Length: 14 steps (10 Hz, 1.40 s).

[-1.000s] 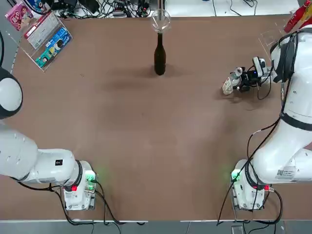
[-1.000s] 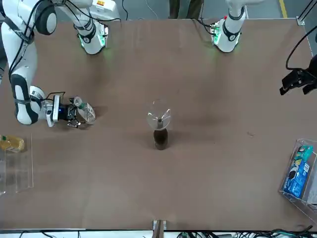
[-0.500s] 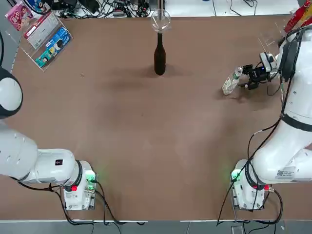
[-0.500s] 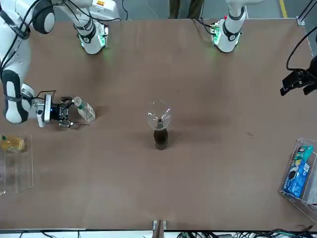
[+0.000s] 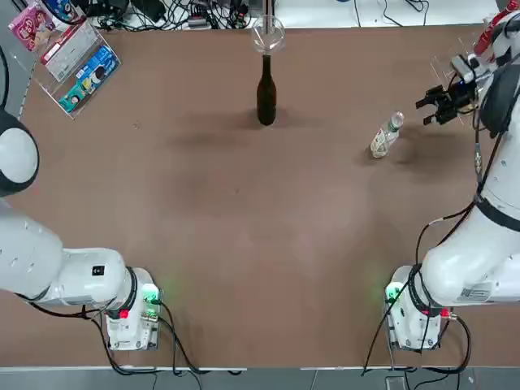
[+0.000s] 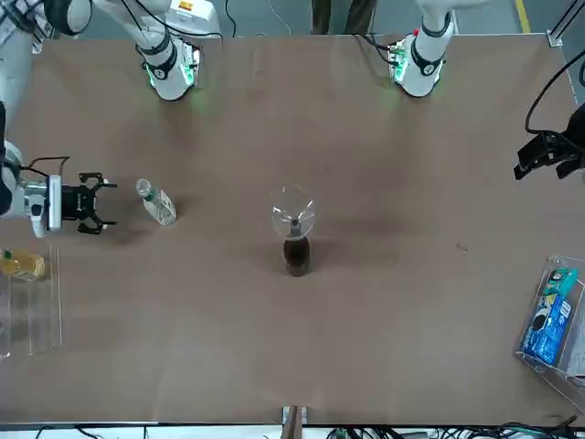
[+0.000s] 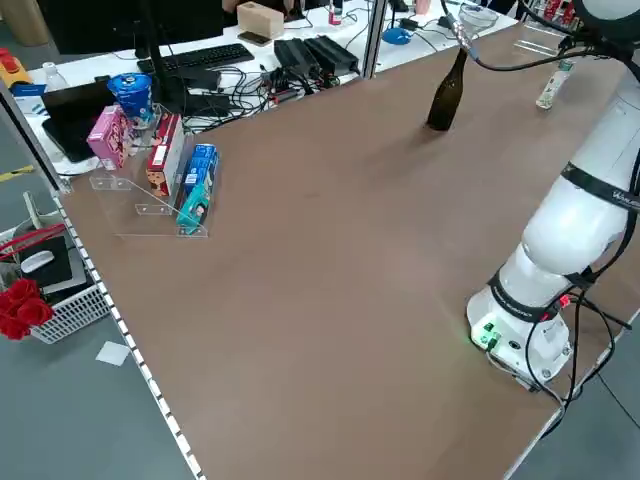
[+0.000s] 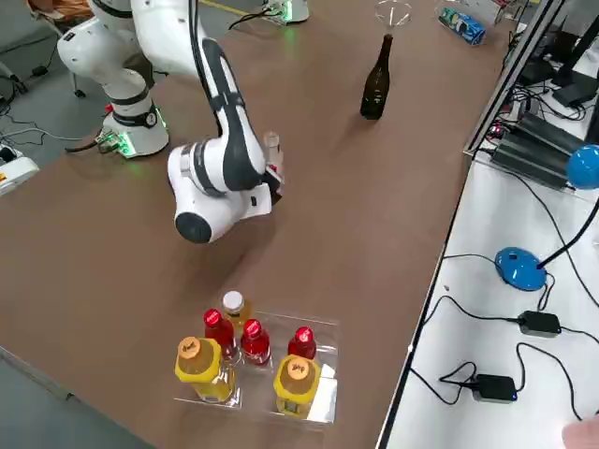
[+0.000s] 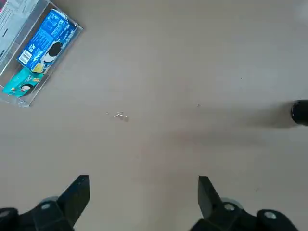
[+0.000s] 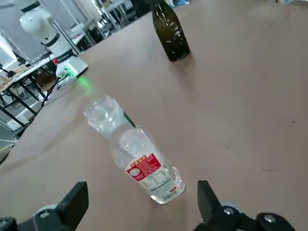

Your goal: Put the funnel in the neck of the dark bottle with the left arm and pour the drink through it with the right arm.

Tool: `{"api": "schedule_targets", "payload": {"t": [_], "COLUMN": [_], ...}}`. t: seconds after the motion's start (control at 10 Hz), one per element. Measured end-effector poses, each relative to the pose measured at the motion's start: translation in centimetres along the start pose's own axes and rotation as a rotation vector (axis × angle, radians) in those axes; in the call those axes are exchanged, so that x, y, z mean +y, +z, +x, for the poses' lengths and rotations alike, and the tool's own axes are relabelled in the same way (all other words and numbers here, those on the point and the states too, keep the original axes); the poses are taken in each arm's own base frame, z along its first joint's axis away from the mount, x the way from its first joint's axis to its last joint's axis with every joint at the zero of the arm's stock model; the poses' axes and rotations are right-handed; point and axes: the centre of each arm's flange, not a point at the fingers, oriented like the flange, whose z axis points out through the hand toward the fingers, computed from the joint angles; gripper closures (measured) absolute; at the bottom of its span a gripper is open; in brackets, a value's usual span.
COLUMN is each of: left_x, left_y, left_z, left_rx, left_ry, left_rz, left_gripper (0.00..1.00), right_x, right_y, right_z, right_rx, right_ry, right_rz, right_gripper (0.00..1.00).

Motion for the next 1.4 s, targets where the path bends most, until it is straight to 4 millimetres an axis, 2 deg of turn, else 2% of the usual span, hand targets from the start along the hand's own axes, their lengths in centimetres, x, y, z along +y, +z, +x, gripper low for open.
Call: {"api": "schedule_targets", "payload": {"t": [0.4, 0.6, 0.8, 1.0, 1.4], "left_x": [-0.1, -0.2, -0.3, -0.3, -0.3], "left_y": [0.9, 0.9, 1.1, 1.2, 1.0], "left_z": [0.4, 0.5, 0.7, 0.8, 0.8], "left_rx": [-0.014, -0.014, -0.01, -0.01, -0.005], "left_ry": [-0.002, -0.003, -0.004, -0.006, -0.005], "left_rz": [0.0, 0.0, 0.0, 0.0, -0.001], "left_gripper": [0.01, 0.01, 0.01, 0.01, 0.01], "right_x": [-3.8, -6.0, -8.6, -12.3, -16.9], "right_y": [-5.1, -6.1, -5.7, -4.3, -3.3], "right_z": [7.3, 11.9, 17.7, 24.2, 31.2], "right_rx": [-0.178, -0.243, -0.333, -0.4, -0.397], "right_ry": [0.322, 0.502, 0.705, 0.89, 1.092], "right_rz": [-0.127, -0.215, -0.332, -0.492, -0.765], "right_gripper": [0.0, 0.0, 0.0, 0.0, 0.0]}}
